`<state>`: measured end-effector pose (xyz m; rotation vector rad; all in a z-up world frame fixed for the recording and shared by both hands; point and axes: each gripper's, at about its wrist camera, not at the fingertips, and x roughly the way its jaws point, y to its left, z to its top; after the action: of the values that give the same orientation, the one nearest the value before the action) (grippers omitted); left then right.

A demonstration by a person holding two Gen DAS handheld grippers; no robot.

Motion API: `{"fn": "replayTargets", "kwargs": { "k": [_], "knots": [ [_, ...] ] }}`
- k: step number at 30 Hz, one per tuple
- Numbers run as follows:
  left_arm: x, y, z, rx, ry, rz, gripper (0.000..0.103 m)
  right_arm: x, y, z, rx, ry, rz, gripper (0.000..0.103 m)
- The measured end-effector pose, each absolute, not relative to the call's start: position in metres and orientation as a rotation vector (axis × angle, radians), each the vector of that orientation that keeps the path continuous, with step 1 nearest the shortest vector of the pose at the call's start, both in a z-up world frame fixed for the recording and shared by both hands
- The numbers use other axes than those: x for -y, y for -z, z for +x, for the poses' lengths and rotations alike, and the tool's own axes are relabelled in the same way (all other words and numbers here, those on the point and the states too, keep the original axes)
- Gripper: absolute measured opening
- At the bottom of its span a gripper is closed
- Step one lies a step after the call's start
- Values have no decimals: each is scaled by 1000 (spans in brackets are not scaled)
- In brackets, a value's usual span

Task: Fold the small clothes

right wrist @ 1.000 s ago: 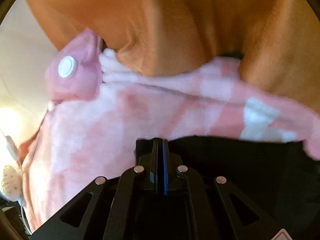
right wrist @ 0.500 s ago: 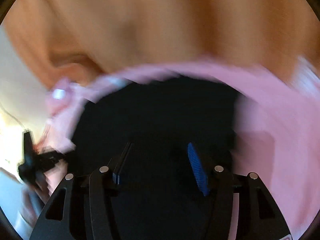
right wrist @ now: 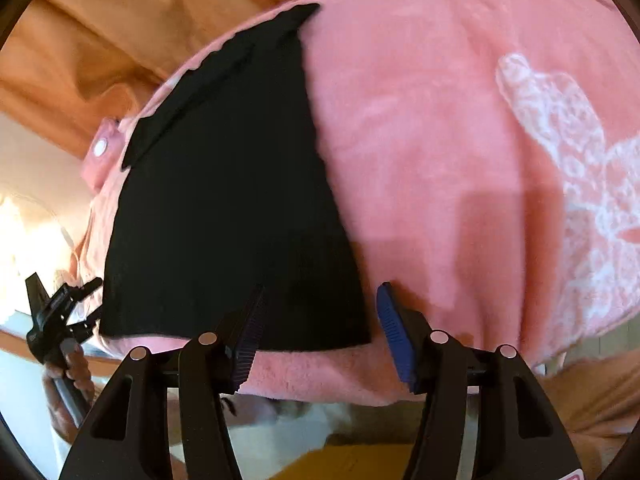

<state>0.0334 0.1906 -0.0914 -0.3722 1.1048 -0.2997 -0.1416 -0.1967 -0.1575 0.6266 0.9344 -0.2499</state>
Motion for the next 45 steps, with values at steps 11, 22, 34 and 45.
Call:
{"fn": "replayTargets", "kwargs": {
  "k": [11, 22, 34, 45],
  "knots": [
    [-171, 72, 14, -1092, 392, -361, 3, 192, 109, -138, -790, 184, 609, 5],
    [-195, 32, -137, -1180, 548, -345, 2, 177, 69, -306, -929, 212, 519, 4],
    [-125, -50, 44, -904, 538, -318, 2, 302, -12, -174, -600, 93, 632, 5],
    [-44, 54, 177, -1117, 320, -245, 21, 399, 98, -25, -737, 294, 847, 14]
  ]
}}
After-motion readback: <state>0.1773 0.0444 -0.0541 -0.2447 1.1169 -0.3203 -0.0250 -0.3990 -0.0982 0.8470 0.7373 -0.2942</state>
